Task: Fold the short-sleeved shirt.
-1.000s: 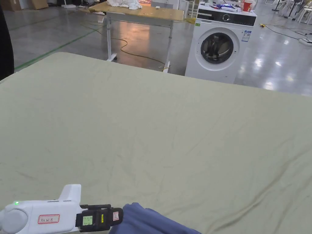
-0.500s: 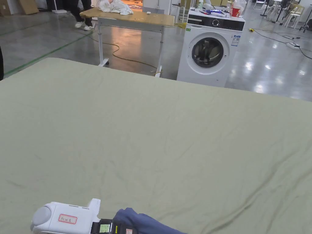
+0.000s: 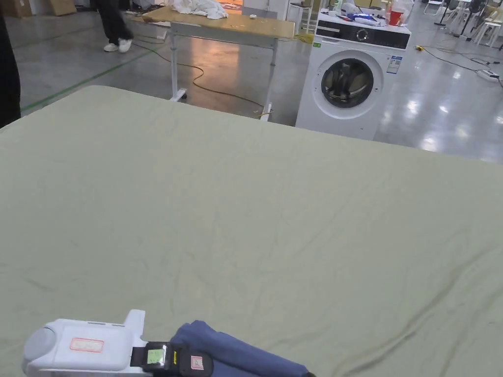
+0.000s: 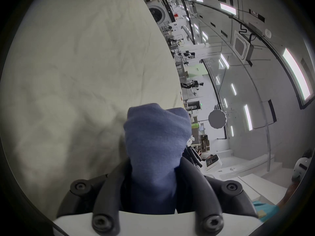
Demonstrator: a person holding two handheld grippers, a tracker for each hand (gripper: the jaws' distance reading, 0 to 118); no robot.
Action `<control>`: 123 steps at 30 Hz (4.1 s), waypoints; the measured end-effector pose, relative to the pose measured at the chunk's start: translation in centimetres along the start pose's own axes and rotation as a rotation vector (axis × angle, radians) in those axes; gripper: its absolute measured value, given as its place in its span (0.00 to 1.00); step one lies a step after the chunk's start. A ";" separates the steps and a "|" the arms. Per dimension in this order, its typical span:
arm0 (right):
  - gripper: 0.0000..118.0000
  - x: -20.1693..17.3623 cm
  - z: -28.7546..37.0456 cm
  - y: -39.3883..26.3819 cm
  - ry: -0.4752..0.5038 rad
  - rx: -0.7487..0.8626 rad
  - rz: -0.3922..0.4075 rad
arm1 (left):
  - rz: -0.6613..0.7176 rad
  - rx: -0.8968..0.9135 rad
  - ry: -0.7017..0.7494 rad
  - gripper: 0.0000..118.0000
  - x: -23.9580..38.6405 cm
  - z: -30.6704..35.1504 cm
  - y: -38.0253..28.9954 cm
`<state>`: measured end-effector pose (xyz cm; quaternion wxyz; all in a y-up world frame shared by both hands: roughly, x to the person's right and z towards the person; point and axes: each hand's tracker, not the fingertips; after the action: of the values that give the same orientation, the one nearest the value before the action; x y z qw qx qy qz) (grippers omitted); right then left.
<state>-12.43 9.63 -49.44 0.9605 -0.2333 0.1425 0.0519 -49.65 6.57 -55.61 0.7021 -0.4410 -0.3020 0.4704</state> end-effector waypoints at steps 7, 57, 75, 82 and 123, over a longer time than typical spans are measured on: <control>0.01 4.6 -0.2 5.8 -0.054 0.087 -0.022 | -0.024 0.143 0.090 0.18 3.6 10.4 2.4; 0.01 14.6 0.4 10.9 -0.229 0.189 -0.103 | -0.788 0.618 0.855 0.40 14.3 11.0 0.5; 0.01 11.6 -0.7 13.5 -0.257 0.301 -0.102 | -0.943 0.890 0.867 0.00 19.2 -7.3 -0.7; 0.01 11.8 -0.6 13.2 -0.255 0.306 -0.070 | -0.935 0.940 0.871 0.00 18.5 -6.4 -1.1; 0.94 12.5 0.0 13.8 -0.351 0.339 -0.029 | -0.999 0.969 0.861 0.92 19.2 -5.7 -0.9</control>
<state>-2.84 22.32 -59.13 0.9966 -0.0583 -0.0234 0.0532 -37.35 22.34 -57.04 0.9961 -0.0440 0.0699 -0.0301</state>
